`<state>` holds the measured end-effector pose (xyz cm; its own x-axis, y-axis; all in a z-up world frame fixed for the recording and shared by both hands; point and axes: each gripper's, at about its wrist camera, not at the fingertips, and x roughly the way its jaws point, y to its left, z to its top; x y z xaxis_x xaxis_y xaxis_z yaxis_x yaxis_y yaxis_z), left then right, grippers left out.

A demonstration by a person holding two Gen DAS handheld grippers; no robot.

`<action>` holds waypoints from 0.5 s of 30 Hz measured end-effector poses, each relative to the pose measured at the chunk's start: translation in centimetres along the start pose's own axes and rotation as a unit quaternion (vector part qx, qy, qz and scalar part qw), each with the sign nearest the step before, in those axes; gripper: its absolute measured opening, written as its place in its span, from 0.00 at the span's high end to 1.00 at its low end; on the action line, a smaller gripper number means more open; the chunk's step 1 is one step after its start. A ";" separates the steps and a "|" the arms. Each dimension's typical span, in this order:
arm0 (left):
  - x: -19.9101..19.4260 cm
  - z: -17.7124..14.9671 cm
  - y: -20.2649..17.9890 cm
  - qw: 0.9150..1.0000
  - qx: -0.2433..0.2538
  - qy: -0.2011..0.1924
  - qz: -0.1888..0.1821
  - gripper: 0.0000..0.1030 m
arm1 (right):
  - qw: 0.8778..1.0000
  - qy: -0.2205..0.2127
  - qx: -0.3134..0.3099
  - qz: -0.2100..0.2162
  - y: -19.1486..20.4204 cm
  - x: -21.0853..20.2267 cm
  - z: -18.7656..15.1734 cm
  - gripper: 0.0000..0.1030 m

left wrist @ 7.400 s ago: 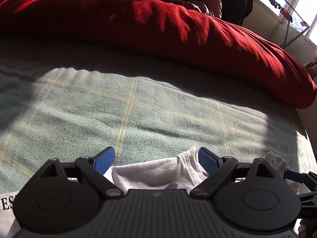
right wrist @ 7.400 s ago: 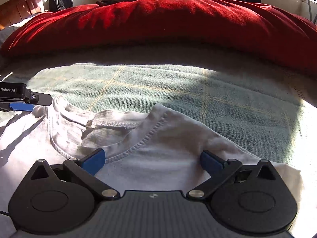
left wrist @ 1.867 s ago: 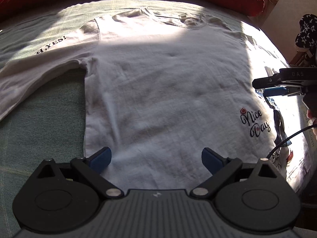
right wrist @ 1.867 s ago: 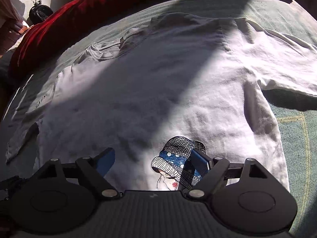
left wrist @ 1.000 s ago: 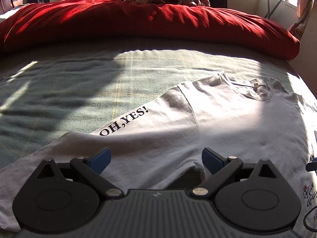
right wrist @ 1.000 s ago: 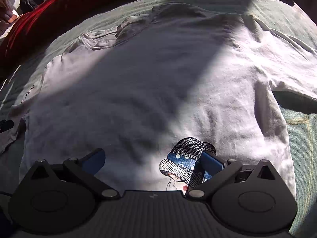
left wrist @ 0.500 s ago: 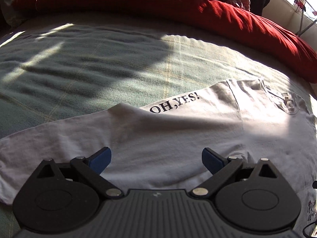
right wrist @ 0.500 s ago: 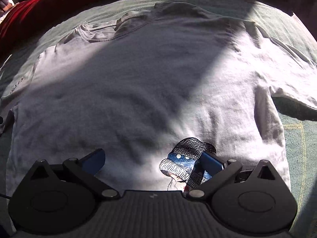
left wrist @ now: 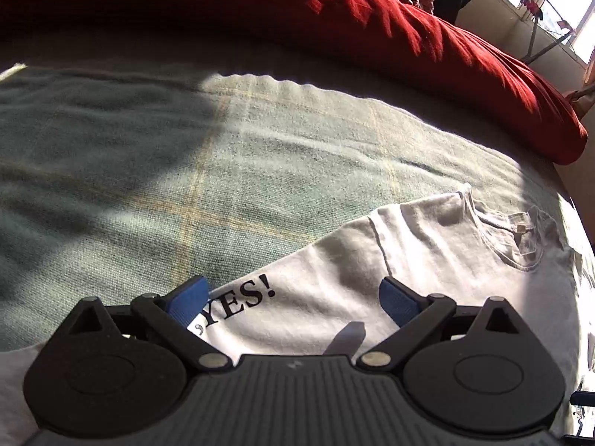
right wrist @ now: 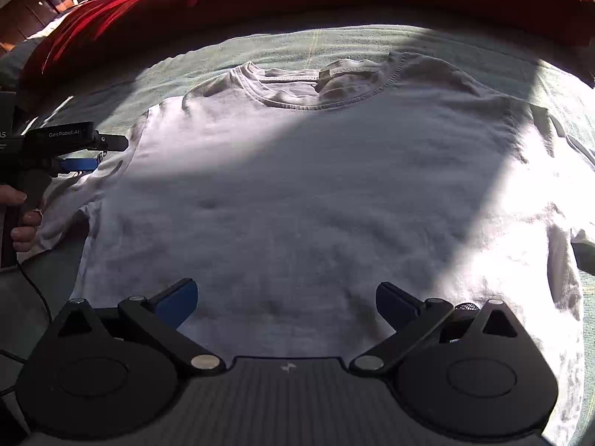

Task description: Fold clothes

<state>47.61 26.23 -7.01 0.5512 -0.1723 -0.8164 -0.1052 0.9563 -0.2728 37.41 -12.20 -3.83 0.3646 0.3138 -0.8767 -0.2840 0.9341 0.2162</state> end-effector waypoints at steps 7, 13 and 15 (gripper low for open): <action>-6.2 -0.5 1.8 0.999 -0.028 -0.042 -0.019 0.05 | 1.000 0.002 0.015 0.001 -0.6 0.1 -0.3 0.00; -3.5 -3.0 2.8 1.000 -0.030 -0.001 0.001 0.05 | 1.000 0.004 0.021 -0.001 -1.0 0.7 -0.3 0.00; -2.4 -2.9 3.3 0.999 -0.030 -0.011 0.020 0.05 | 1.000 0.006 0.014 -0.005 -0.9 0.9 -0.2 0.00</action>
<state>43.57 29.17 -7.41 0.5631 -0.1289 -0.8163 -0.1762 0.9463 -0.2710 37.78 -12.80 -4.95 0.3556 0.3028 -0.8842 -0.2562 0.9414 0.2193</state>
